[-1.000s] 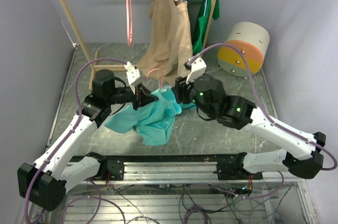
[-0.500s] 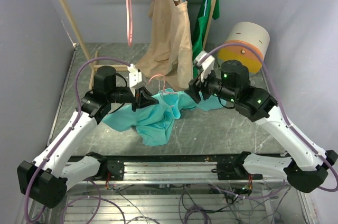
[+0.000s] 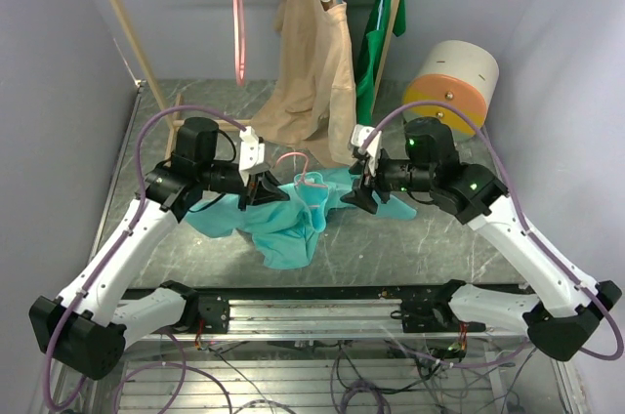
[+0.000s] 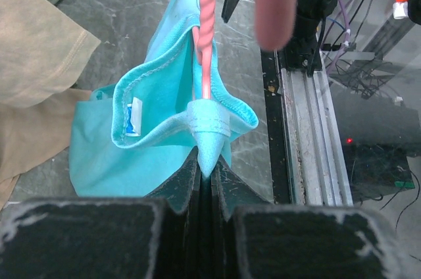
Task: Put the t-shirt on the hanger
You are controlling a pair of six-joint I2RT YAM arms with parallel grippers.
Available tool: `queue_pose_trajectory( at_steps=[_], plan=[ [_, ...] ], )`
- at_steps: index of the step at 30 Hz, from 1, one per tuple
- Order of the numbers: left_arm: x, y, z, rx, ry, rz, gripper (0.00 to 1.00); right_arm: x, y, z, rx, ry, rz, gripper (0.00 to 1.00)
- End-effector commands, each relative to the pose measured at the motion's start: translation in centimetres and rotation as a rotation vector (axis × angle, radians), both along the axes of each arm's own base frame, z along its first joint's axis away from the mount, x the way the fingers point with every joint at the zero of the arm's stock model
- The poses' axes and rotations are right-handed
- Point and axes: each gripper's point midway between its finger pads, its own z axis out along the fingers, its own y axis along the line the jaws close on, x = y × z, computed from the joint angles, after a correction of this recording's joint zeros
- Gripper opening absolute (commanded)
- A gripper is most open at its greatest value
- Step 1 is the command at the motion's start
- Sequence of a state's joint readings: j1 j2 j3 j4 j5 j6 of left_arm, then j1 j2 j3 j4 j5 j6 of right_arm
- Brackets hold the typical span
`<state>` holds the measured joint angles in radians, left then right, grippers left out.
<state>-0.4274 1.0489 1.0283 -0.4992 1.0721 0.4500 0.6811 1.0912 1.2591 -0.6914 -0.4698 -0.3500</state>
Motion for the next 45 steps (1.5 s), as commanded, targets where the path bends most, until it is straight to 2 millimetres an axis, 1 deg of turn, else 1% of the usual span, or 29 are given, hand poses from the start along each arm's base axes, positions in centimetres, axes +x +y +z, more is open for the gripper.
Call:
queue_pose_trajectory(
  at_steps=[1, 3, 6, 7, 8, 9, 10, 11, 13, 15, 18, 20, 22, 26, 28, 32, 38, 45],
  plan=[
    [-1.1, -0.2, 1.5, -0.022, -0.059, -0.08, 0.07, -0.5, 0.8, -1.3, -0.007, 0.02, 0.088, 0.63],
    [-1.1, -0.2, 1.5, -0.018, -0.057, -0.082, 0.07, -0.5, 1.1, -2.0, -0.016, 0.039, 0.107, 0.63],
    [-1.1, -0.3, 1.8, -0.027, -0.051, -0.083, 0.07, -0.1, 1.1, -3.7, -0.049, 0.046, 0.103, 0.61],
    [-1.1, -0.4, 1.9, -0.033, -0.054, -0.084, 0.07, 0.1, 1.1, -4.0, -0.056, 0.046, 0.097, 0.58],
    [-1.1, -0.4, 2.0, -0.037, -0.05, -0.084, 0.07, 0.4, 1.2, -4.3, -0.06, 0.046, 0.088, 0.52],
    [-1.1, -0.4, 2.1, -0.038, -0.05, -0.082, 0.07, 0.7, 1.2, -4.4, -0.061, 0.042, 0.083, 0.4],
    [-1.1, -0.4, 2.1, -0.037, -0.05, -0.081, 0.07, 0.9, 1.3, -4.5, -0.063, 0.04, 0.083, 0.18],
    [-1.0, -0.4, 2.1, -0.034, -0.052, -0.08, 0.07, 1.1, 1.3, -4.3, -0.067, 0.036, 0.074, 0.0],
    [-1.0, -0.3, 2.0, -0.022, -0.052, -0.079, 0.07, 1.2, 1.3, -4.0, -0.059, 0.024, 0.073, 0.0],
    [-1.0, -0.1, 1.8, -0.01, -0.049, -0.072, 0.07, 1.3, 1.2, -3.3, -0.041, -0.001, 0.062, 0.0],
    [-0.8, 0.1, 1.4, 0.017, -0.049, -0.052, 0.09, 1.4, 0.5, -1.8, -0.01, -0.045, 0.038, 0.0],
    [-0.7, 0.4, 1.0, 0.042, -0.04, -0.034, 0.11, 1.4, -0.1, -1.2, 0.003, -0.054, 0.023, 0.0],
    [-0.5, 0.7, 0.9, 0.063, -0.043, -0.021, 0.12, 1.3, -0.5, -1.0, 0.008, -0.056, 0.013, 0.0],
    [-0.5, 1.1, 0.7, 0.092, -0.039, -0.003, 0.16, 1.1, -1.1, -1.3, 0.004, -0.049, -0.001, 0.0],
    [-0.7, 1.2, 0.6, 0.103, -0.034, -0.004, 0.22, 1.1, -1.1, -1.1, 0.016, -0.054, -0.004, 0.0],
    [-0.6, 1.7, 0.6, 0.131, -0.049, 0.023, 0.28, 1.4, -1.2, -0.6, 0.034, -0.069, -0.017, 0.0],
    [-0.7, 2.1, 0.7, 0.138, -0.06, 0.052, 0.3, 1.5, -1.3, -0.1, 0.048, -0.075, -0.023, 0.0],
    [-0.9, 2.7, -0.1, 0.174, -0.061, 0.064, 0.32, 1.2, -1.7, 0.5, 0.06, -0.084, -0.027, 0.0]
  ],
)
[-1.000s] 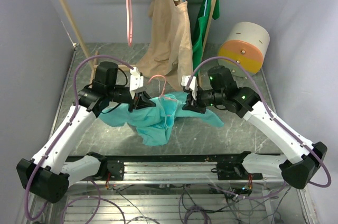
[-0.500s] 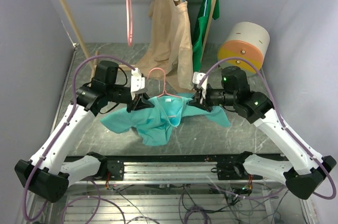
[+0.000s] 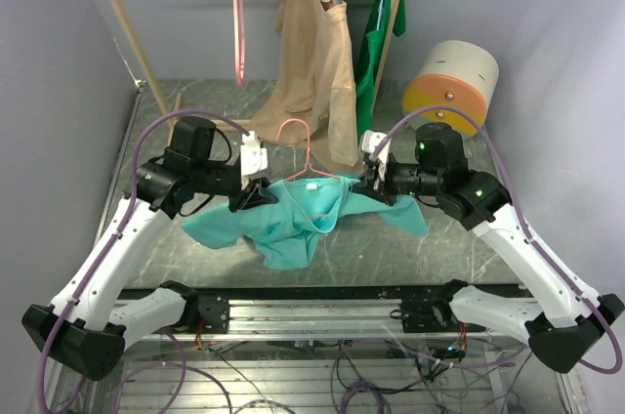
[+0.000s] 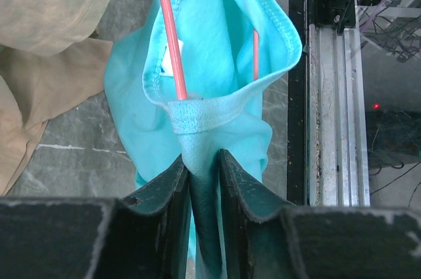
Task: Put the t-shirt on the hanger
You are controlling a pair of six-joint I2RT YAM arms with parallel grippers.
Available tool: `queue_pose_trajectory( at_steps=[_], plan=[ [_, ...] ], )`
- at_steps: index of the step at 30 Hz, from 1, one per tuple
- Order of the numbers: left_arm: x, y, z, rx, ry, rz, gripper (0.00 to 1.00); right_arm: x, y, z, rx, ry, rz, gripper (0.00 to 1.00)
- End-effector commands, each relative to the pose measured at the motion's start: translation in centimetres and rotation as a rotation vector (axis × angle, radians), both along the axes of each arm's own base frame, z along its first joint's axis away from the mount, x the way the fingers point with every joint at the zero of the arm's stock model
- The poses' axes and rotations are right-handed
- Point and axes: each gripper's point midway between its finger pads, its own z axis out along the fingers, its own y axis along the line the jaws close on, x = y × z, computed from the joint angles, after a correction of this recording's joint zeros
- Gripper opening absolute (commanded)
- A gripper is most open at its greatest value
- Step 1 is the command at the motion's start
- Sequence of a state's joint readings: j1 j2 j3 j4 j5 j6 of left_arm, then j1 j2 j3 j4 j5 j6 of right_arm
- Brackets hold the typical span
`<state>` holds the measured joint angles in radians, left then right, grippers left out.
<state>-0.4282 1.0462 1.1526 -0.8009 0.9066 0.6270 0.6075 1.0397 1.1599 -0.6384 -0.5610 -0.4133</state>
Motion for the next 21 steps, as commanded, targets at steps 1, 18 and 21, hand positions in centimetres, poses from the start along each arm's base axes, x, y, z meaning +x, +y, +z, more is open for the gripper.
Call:
queue_pose_trajectory(
  at_steps=[1, 18, 21],
  plan=[
    [-1.0, 0.4, 0.4, 0.007, -0.013, -0.013, 0.31, 1.0, -0.5, 1.9, 0.041, -0.05, -0.059, 0.0],
    [-0.5, 0.5, 1.2, -0.015, -0.068, 0.016, 0.07, 0.0, -1.9, 0.4, -0.028, 0.011, -0.085, 0.0],
    [-0.9, 0.7, 2.1, -0.04, -0.114, 0.004, 0.07, -0.2, -2.5, -0.3, -0.067, 0.03, -0.092, 0.0]
  ],
)
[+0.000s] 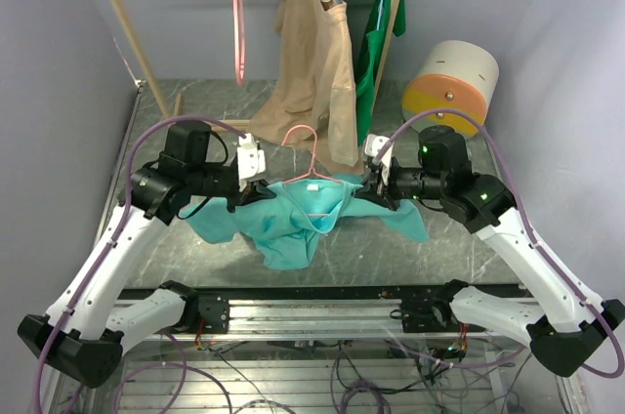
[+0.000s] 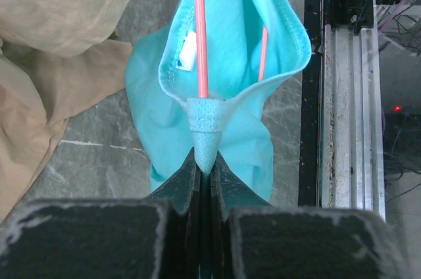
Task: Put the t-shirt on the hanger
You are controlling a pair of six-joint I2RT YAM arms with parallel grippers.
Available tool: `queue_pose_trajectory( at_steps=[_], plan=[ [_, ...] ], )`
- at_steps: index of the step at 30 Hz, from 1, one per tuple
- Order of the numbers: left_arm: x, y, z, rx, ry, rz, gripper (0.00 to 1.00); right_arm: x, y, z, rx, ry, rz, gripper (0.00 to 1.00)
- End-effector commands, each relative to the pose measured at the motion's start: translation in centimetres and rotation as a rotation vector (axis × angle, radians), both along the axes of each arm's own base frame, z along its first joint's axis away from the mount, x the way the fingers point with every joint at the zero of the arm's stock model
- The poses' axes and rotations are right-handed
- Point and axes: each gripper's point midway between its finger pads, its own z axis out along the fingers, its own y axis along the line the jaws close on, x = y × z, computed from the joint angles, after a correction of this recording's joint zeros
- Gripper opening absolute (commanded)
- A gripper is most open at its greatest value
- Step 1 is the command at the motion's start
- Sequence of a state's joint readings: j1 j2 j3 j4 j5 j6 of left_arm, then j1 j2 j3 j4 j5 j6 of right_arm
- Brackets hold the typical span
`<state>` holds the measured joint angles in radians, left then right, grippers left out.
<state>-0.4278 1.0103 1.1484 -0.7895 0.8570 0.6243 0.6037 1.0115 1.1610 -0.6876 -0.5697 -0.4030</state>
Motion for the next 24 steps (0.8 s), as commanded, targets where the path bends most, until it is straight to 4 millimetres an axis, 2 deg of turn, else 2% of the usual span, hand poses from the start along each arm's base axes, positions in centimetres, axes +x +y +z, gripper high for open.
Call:
queue_pose_trajectory(
  at_steps=[1, 5, 11, 15, 17, 18, 24],
  plan=[
    [-1.4, 0.2, 1.7, -0.05, -0.073, -0.042, 0.07, 0.7, -2.0, -0.3, -0.069, 0.006, -0.091, 0.0],
    [-1.8, 0.6, 1.4, -0.02, -0.092, -0.059, 0.07, 0.3, -2.5, -0.4, -0.087, 0.024, -0.094, 0.07],
    [-1.7, 1.0, 1.4, -0.009, -0.099, -0.054, 0.07, -0.2, -3.4, -1.2, -0.124, 0.067, -0.094, 0.09],
    [-1.7, 1.2, 1.3, -0.006, -0.095, -0.052, 0.07, -0.4, -3.8, -1.4, -0.13, 0.077, -0.093, 0.08],
    [-1.6, 1.3, 1.3, 0.0, -0.094, -0.047, 0.07, -0.5, -3.9, -1.4, -0.133, 0.083, -0.091, 0.04],
    [-1.4, 1.4, 1.2, 0.007, -0.096, -0.042, 0.07, -0.5, -4.0, -1.3, -0.135, 0.081, -0.092, 0.0],
    [-0.6, 2.0, 0.5, 0.024, -0.073, -0.002, 0.07, 0.1, -3.6, 1.2, -0.053, 0.02, -0.089, 0.0]
  ],
)
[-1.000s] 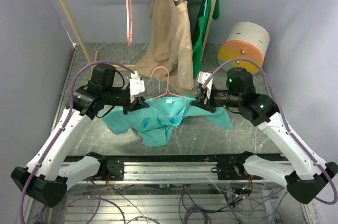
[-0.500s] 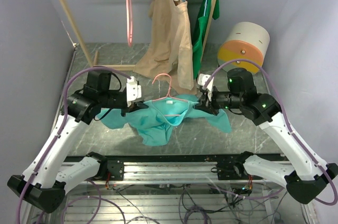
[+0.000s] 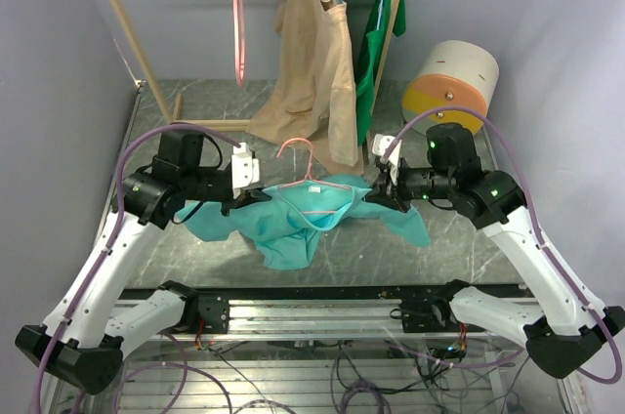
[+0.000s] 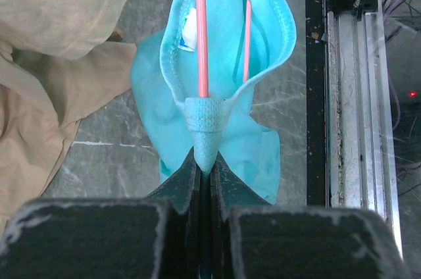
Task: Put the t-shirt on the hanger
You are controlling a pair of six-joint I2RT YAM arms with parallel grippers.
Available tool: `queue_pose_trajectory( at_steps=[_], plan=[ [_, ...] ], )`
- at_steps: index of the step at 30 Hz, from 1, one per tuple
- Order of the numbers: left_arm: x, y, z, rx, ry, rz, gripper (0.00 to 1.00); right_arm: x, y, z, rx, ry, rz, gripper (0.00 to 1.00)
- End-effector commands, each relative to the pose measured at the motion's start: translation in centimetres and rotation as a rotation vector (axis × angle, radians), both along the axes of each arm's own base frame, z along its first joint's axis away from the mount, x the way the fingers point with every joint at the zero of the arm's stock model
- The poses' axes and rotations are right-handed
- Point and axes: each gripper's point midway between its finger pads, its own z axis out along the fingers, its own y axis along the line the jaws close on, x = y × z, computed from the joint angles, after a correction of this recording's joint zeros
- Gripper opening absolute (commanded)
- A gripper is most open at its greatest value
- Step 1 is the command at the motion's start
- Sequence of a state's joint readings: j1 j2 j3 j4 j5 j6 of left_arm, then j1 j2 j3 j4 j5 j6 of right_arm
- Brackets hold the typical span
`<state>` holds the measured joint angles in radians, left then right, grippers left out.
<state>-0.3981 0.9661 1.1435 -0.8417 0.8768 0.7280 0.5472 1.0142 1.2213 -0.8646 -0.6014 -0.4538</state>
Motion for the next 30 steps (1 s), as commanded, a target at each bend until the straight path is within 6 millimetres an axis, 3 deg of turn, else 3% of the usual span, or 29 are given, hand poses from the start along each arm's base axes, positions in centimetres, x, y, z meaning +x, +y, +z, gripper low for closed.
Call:
queue_pose_trajectory(
  at_steps=[1, 3, 6, 9, 15, 21, 23, 26, 30],
  plan=[
    [0.0, 0.9, 0.3, 0.005, 0.009, 0.023, 0.07, 1.1, -1.1, 2.1, 0.027, -0.051, -0.068, 0.0],
    [-0.1, 0.6, 0.9, -0.024, 0.014, 0.001, 0.07, 1.2, -0.5, 2.1, 0.044, -0.035, -0.042, 0.0],
    [-0.2, -0.1, 2.0, -0.069, -0.003, -0.045, 0.07, 1.0, 0.1, 0.5, 0.015, 0.032, 0.007, 0.02],
    [-0.3, -0.6, 3.1, -0.106, -0.032, -0.083, 0.07, 0.4, 0.5, -1.1, -0.018, 0.111, 0.061, 0.15],
    [-0.7, -0.9, 3.7, -0.114, -0.063, -0.141, 0.07, 0.1, 1.3, -1.8, 0.009, 0.14, 0.115, 0.28],
    [-0.2, -1.4, 4.6, -0.151, -0.072, -0.143, 0.07, -0.4, 2.2, -2.8, 0.033, 0.208, 0.171, 0.31],
    [0.0, -1.5, 4.8, -0.16, -0.068, -0.143, 0.07, -0.4, 2.4, -3.3, 0.039, 0.221, 0.178, 0.27],
    [0.2, -1.7, 4.9, -0.173, -0.06, -0.138, 0.07, -0.5, 2.7, -3.5, 0.047, 0.234, 0.193, 0.0],
    [0.8, -1.3, 4.4, -0.146, -0.057, -0.093, 0.07, 0.7, 2.0, -1.9, 0.063, 0.168, 0.139, 0.0]
  ],
)
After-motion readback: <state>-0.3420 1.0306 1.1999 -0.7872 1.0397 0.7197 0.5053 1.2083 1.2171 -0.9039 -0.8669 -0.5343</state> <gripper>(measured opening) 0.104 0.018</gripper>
